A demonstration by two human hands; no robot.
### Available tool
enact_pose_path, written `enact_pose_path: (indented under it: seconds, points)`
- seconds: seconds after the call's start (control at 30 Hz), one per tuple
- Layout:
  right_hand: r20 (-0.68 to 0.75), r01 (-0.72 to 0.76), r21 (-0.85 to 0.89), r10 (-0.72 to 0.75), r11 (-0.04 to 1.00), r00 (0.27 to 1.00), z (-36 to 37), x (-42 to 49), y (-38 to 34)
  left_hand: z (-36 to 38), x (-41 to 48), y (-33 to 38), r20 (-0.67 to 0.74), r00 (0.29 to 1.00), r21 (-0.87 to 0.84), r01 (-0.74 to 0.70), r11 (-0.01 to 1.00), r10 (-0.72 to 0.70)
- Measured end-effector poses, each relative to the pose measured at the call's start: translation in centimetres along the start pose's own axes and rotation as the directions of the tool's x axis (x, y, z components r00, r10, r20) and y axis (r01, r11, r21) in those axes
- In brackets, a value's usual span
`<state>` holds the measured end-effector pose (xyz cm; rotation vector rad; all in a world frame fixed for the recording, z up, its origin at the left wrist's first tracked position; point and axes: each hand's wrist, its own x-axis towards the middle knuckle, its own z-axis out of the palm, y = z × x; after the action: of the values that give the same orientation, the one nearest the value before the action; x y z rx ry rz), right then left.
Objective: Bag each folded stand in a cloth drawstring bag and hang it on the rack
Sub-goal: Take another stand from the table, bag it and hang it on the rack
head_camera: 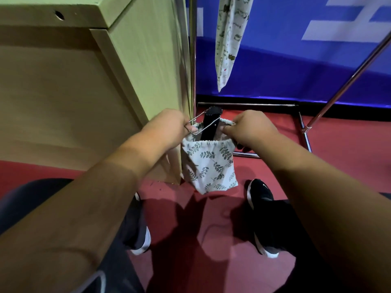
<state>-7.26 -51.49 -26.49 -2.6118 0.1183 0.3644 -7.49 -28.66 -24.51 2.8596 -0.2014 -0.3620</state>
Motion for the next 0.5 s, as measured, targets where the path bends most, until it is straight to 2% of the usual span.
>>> enact_pose_path:
  seconds: [0.17, 0.33, 0.5]
  points:
    - [0.044, -0.056, 0.005, 0.055, 0.998, 0.997, -0.3, -0.1, 0.1, -0.9, 0.0, 0.1, 0.009, 1.000, -0.161, 0.026, 0.987, -0.025]
    - [0.027, -0.068, -0.125, 0.071, 0.990, 0.997, -1.0, -0.3, 0.5, -1.2, -0.1, 0.2, 0.040, 0.999, -0.169, -0.001, 0.986, 0.007]
    - [0.153, -0.093, 0.038, 0.086, 0.995, 0.985, -1.1, -0.8, 0.3, -1.4, 0.0, -0.4, 0.077, 0.997, -0.402, 0.020, 0.916, 0.012]
